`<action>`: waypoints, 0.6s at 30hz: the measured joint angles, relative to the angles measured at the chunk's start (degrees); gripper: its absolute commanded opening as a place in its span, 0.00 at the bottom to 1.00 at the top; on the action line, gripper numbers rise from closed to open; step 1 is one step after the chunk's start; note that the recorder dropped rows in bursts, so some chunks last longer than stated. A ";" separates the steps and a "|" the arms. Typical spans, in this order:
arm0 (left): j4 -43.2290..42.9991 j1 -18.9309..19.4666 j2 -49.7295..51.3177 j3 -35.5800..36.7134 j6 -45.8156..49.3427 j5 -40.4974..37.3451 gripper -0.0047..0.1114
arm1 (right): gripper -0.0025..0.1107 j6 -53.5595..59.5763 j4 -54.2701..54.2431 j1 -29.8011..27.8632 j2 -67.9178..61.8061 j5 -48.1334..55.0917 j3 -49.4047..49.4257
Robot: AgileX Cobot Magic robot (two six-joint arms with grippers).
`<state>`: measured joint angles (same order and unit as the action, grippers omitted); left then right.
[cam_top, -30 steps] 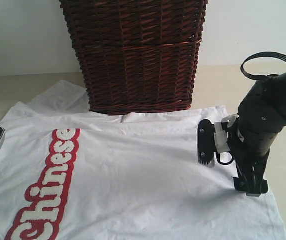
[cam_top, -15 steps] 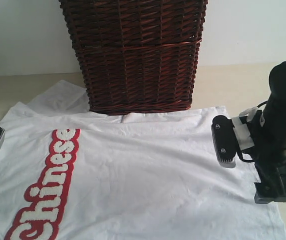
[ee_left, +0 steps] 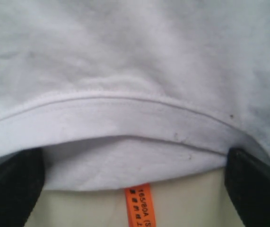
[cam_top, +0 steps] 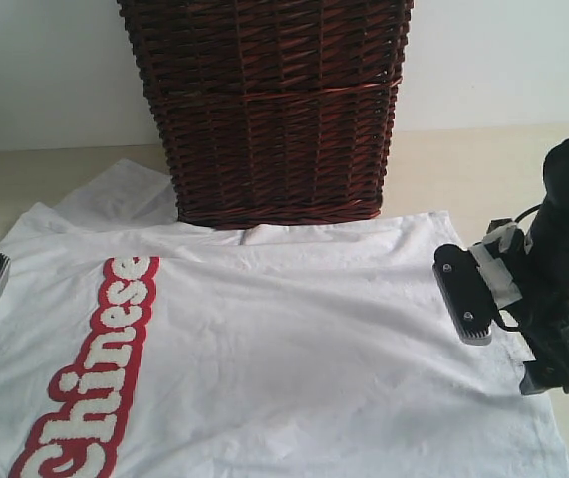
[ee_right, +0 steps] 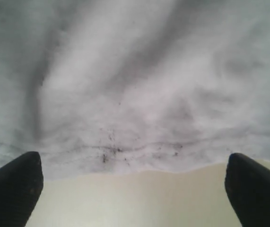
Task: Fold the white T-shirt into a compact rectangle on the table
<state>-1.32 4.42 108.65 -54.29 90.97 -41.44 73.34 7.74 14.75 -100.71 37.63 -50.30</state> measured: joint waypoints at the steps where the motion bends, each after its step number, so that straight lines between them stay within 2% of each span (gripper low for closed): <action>1: 0.00 0.00 0.00 0.00 0.00 0.00 0.92 | 0.95 0.91 -0.99 -0.24 -0.30 0.00 0.00; 8: 0.00 0.00 0.00 0.00 0.00 0.00 0.92 | 0.95 4.58 -5.55 -4.21 -3.06 -0.29 0.00; 18: 0.11 0.00 0.00 0.00 0.00 0.00 0.92 | 0.95 9.04 -8.07 -4.42 -3.29 -2.14 -0.51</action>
<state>-1.21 4.42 108.65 -54.29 90.97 -41.44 82.38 -0.33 10.33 -104.00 35.50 -50.81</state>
